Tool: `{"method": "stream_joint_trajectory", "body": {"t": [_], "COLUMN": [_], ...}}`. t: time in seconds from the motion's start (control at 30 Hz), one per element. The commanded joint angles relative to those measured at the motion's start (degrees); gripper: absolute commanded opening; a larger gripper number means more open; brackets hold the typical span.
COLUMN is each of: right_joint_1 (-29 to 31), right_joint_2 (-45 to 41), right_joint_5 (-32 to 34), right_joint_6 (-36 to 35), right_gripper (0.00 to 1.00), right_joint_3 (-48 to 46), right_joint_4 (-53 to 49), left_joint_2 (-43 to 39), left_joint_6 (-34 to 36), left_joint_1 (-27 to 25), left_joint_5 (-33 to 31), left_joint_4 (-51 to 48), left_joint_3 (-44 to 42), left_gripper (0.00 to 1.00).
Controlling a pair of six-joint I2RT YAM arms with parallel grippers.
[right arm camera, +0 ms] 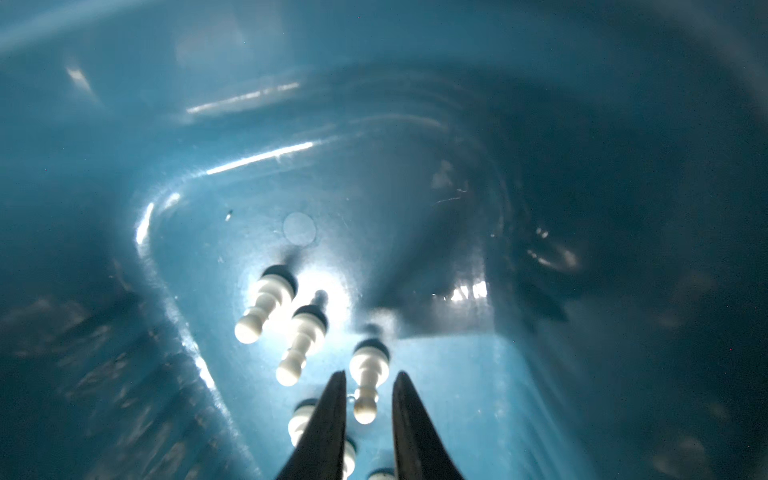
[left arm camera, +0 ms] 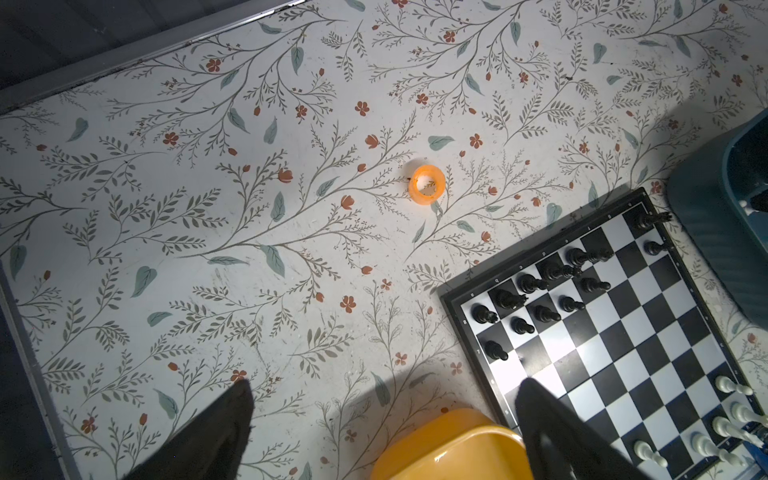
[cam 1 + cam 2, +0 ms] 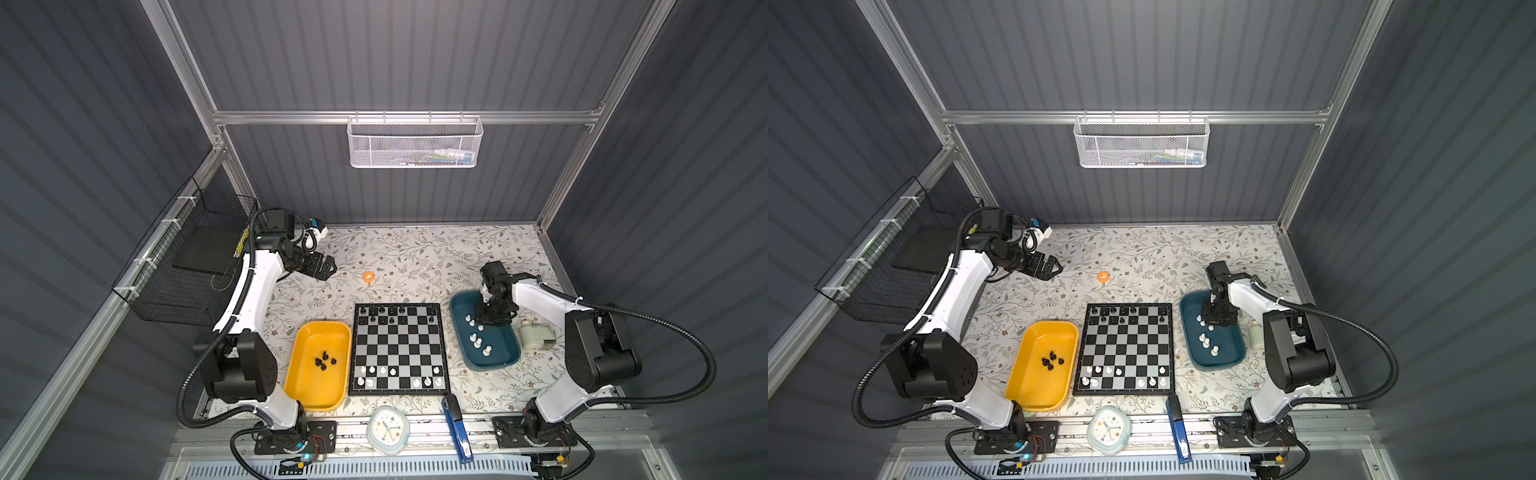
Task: Set up the chess pieces on the board
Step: 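Lower the open right gripper onto a white pawn in the teal tray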
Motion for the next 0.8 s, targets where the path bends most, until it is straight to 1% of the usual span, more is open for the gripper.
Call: {"method": "stream_joint_trajectory", "body": {"t": [0.0,0.27,0.6,0.77], "right_joint_1": [-0.07,0.02,0.08,0.08], "right_joint_2": [0.53,1.19,2.27,2.13], "right_joint_5": [0.22,0.0,-0.61,-0.28], "right_joint_6": [-0.38,-0.47,-0.64,-0.64], "right_gripper": [0.24,0.24,0.21,0.22], "right_joint_3": [0.72,0.58,0.89,0.56], "right_joint_4": [-1.07,-1.17,-0.53,-0.56], "left_joint_2": [-0.33,-0.25,-0.2,-0.46], "left_joint_6": [-0.39,-0.55,-0.29,-0.29], "left_joint_1": [-0.19,-0.22,-0.17,-0.17], "left_joint_5": [1.24,1.33,1.51,1.46], "left_joint_4": [-1.75,-1.57,-1.58,-1.44], "left_joint_3": [0.56,0.36,0.45,-0.13], "left_gripper": [1.0,1.0,1.0,1.0]}}
